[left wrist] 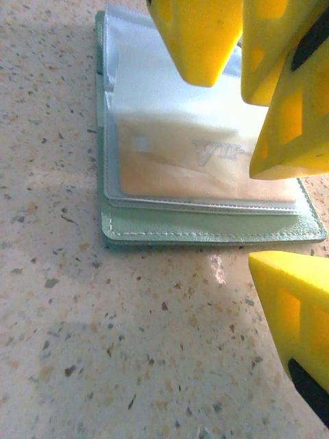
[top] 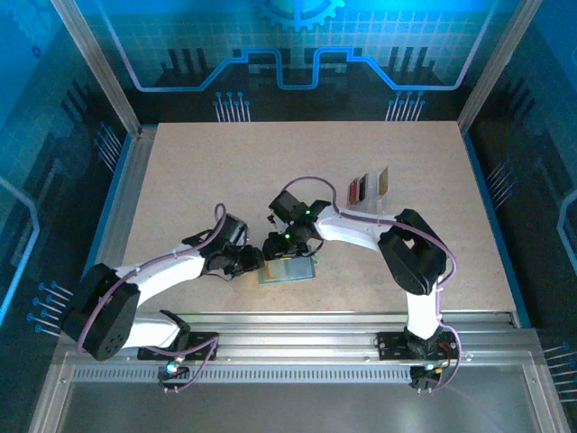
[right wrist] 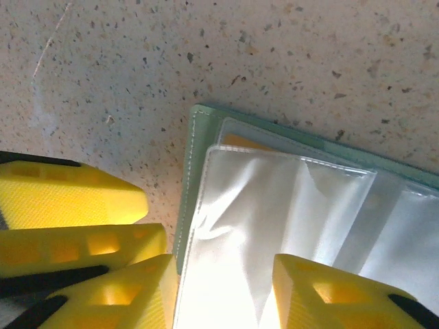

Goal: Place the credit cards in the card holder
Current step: Flip over the card slot in the card holder.

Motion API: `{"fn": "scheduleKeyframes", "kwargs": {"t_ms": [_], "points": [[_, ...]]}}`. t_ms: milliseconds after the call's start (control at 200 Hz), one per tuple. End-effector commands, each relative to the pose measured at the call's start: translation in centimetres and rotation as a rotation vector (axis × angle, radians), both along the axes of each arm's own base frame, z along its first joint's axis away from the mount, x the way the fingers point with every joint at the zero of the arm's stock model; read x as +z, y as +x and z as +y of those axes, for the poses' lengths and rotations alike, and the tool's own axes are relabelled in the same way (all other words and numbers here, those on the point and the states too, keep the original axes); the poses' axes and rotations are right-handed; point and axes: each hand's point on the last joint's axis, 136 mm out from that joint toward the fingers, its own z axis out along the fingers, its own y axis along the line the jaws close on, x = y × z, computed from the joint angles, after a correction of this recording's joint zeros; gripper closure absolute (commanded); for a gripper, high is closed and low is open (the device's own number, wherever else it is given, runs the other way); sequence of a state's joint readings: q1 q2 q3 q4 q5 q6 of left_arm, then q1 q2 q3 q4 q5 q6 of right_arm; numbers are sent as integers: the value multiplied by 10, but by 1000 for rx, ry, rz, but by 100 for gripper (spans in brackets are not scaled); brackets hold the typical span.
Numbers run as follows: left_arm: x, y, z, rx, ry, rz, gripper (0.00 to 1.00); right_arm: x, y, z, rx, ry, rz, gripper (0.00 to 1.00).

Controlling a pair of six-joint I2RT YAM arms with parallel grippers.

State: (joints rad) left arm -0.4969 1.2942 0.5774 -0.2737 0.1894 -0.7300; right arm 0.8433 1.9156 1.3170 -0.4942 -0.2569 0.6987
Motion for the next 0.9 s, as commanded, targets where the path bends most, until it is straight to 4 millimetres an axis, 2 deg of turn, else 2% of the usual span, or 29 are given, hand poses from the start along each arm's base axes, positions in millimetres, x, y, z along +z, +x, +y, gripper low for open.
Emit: {"fn": "scheduleKeyframes", "kwargs": {"t_ms": [0, 205, 300, 395, 485, 585, 665, 800, 895], "points": [[7, -7, 7, 24, -31, 10, 66, 3, 3, 12, 2, 43, 14, 56], [24, -11, 28, 73, -26, -30, 61, 3, 4, 23, 23, 68, 27, 54], [31, -9, 31, 69, -23, -52, 59, 24, 18, 11, 13, 55, -55, 52], [34, -5, 25, 44, -46, -63, 57, 49, 39, -13, -4, -21, -149, 51], [37, 2, 15, 20, -80, -73, 57, 68, 66, -56, -69, -144, -245, 49], [38, 8, 8, 1, -92, -79, 57, 83, 99, -127, -212, -322, -322, 47], [36, 11, 2, -19, -94, -80, 57, 98, 120, -182, -327, -443, -390, 41], [32, 14, -10, -60, -85, -71, 56, 115, 144, -253, -484, -575, -442, 35], [30, 17, -18, -74, -91, -67, 56, 114, 156, -288, -549, -629, -421, 35]]}}
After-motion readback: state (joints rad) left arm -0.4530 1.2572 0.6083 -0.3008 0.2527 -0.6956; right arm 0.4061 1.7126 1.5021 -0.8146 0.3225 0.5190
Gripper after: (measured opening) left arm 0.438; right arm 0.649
